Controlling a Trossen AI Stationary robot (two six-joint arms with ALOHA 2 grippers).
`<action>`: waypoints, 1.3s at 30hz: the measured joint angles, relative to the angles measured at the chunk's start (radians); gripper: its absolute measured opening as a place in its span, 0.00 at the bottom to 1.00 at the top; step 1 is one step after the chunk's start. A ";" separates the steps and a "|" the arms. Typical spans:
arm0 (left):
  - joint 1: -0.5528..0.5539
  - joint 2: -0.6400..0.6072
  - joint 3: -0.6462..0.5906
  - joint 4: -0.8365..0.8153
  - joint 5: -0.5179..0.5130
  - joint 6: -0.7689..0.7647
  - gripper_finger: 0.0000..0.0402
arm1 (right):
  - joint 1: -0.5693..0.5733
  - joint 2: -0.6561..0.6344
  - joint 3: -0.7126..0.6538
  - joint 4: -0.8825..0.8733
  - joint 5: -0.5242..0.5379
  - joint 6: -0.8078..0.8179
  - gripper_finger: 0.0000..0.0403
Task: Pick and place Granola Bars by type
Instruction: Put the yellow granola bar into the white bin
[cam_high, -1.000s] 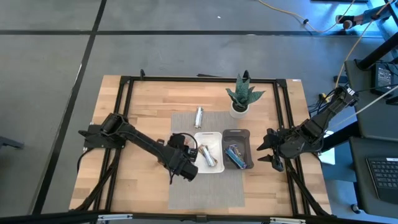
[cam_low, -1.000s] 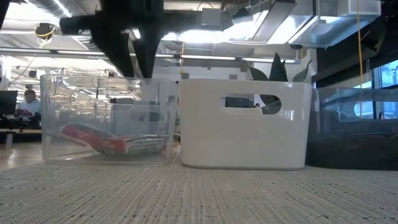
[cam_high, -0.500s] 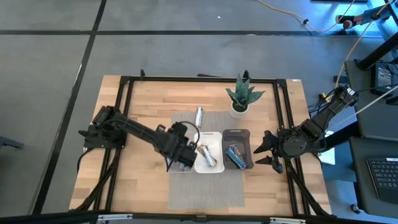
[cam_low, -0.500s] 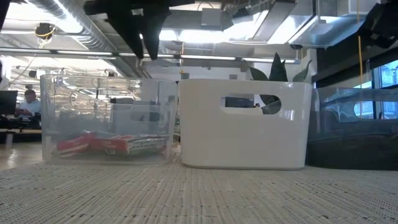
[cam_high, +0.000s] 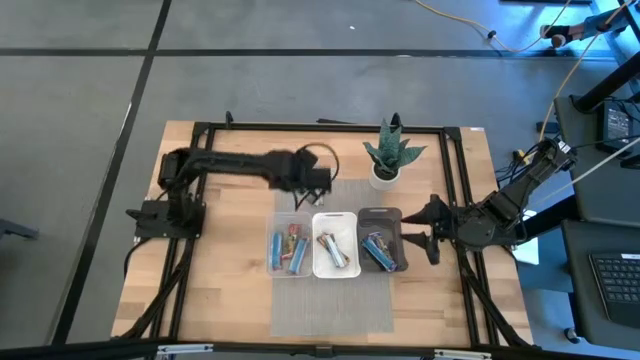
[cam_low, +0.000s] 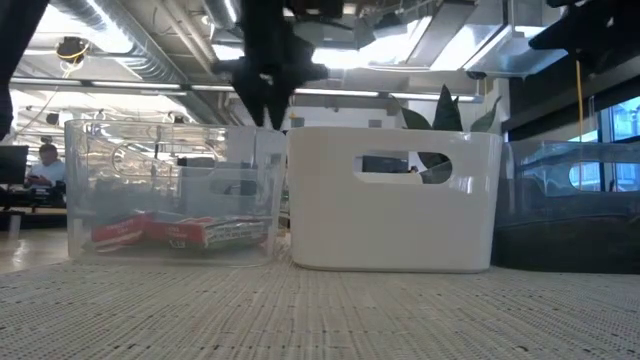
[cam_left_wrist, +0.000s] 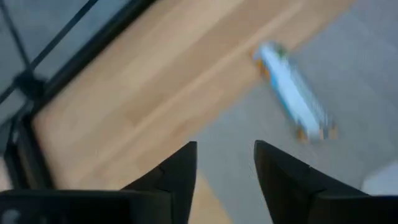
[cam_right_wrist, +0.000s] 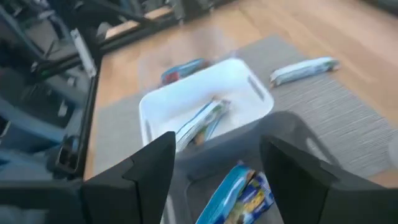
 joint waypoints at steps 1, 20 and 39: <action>0.028 -0.001 -0.006 0.046 0.001 0.055 0.40 | -0.004 0.000 0.000 0.001 0.016 0.001 0.59; 0.275 0.000 -0.326 0.780 0.358 0.404 0.63 | -0.157 0.001 0.000 0.007 0.055 0.078 0.59; 0.212 0.002 -0.479 1.006 0.355 0.288 0.63 | -0.220 0.001 0.000 -0.029 0.034 0.075 0.59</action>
